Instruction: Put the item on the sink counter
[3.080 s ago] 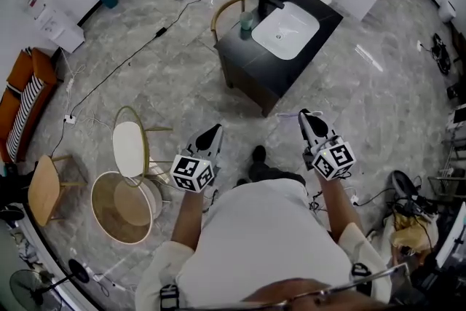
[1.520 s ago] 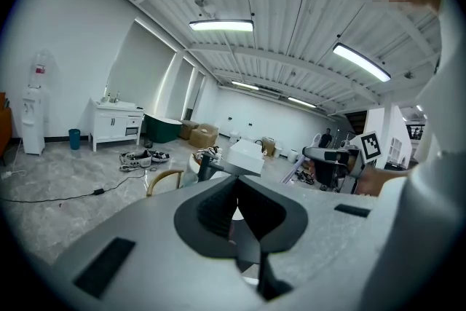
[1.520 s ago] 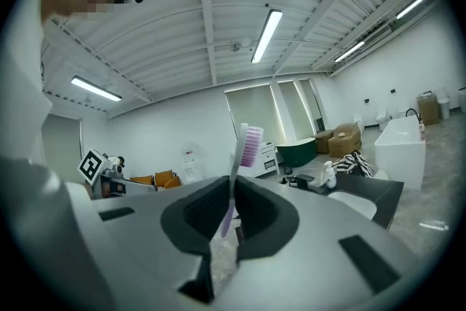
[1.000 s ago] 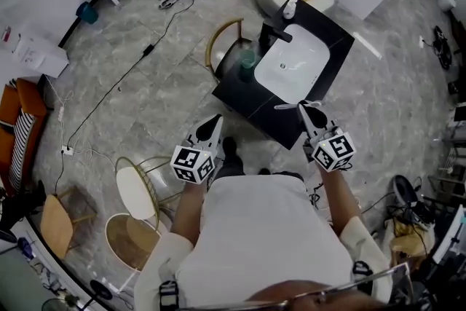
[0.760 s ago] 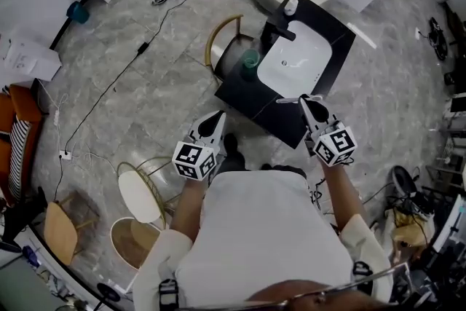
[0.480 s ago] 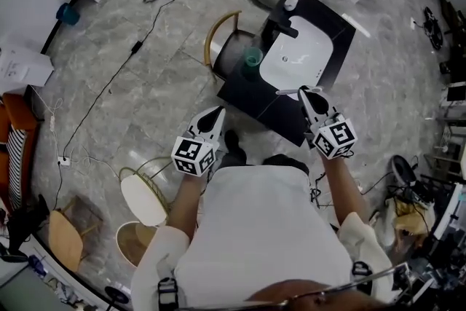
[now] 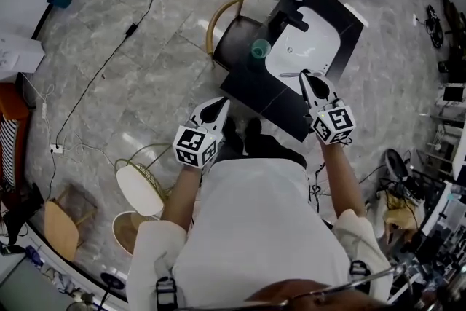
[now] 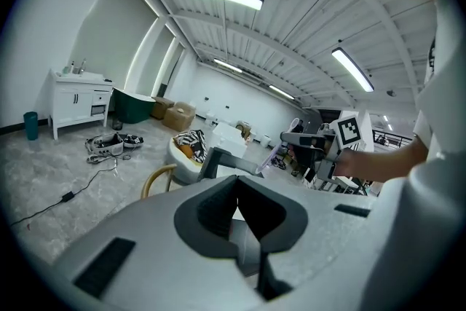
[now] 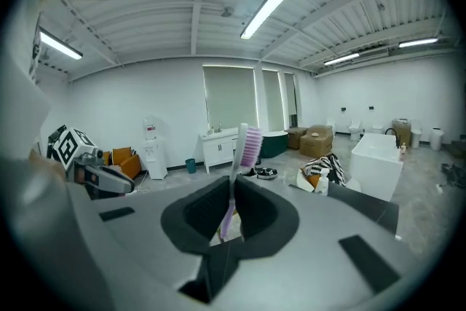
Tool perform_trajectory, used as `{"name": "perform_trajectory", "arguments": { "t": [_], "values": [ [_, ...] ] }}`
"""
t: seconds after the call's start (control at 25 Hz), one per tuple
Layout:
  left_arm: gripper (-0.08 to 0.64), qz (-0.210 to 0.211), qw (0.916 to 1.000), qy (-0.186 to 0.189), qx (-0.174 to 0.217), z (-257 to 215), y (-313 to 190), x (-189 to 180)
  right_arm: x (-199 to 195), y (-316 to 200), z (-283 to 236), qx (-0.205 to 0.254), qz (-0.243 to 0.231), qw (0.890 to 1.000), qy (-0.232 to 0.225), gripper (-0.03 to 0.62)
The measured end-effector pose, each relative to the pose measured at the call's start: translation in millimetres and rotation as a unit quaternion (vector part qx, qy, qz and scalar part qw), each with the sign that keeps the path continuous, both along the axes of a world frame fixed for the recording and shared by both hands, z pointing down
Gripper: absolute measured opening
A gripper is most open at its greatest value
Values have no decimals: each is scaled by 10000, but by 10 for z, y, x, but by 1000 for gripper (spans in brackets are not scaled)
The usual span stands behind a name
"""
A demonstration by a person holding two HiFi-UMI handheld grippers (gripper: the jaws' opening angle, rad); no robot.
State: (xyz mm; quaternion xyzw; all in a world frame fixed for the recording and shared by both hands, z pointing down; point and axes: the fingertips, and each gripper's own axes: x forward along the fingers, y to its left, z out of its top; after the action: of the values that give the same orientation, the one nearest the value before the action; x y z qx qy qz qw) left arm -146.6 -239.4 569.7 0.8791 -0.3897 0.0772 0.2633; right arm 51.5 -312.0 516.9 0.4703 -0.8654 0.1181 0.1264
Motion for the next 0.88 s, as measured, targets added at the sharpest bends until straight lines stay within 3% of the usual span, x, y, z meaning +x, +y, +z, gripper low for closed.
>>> {"name": "perform_trajectory", "arguments": {
  "t": [0.88],
  "values": [
    [3, -345, 9973, -112, -638, 439, -303, 334, -163, -1184, 1626, -548, 9, 9980, 301, 29]
  ]
}}
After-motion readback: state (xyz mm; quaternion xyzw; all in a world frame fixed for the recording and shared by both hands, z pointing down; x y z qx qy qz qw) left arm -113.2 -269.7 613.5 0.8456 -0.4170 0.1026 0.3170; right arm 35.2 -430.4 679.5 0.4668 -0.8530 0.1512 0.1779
